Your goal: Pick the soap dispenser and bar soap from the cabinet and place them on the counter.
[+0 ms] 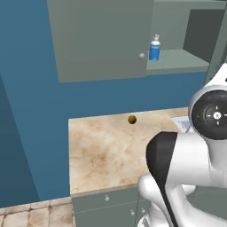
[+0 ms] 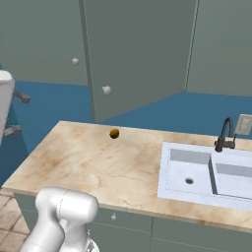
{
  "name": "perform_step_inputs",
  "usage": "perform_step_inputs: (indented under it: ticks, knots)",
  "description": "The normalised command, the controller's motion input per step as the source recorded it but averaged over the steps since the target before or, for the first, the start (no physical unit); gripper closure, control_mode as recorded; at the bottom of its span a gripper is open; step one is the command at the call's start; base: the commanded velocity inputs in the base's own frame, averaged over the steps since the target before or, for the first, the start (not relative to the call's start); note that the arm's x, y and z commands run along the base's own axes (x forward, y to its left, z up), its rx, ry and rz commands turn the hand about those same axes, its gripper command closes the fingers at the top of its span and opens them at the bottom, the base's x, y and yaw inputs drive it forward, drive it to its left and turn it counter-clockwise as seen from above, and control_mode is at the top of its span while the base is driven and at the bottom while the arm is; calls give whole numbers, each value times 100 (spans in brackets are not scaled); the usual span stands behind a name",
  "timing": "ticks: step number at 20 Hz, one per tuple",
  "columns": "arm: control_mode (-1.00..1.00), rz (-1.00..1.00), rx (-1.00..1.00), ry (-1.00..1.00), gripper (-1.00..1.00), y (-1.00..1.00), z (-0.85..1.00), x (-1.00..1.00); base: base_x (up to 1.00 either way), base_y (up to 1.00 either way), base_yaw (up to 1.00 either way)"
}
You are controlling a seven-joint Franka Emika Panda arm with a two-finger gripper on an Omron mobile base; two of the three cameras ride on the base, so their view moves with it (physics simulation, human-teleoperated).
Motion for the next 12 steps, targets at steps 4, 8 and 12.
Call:
perform_step_inputs:
  ticks: [4,8,12]
  knots:
    - [-100,-22,-30,5,-100,0,0,25,0,0,0]
    - [-100,-21,-17,11,-100,5,0,33,0,0,0]
    - [-100,-20,-4,10,-100,9,0,38,0,0,0]
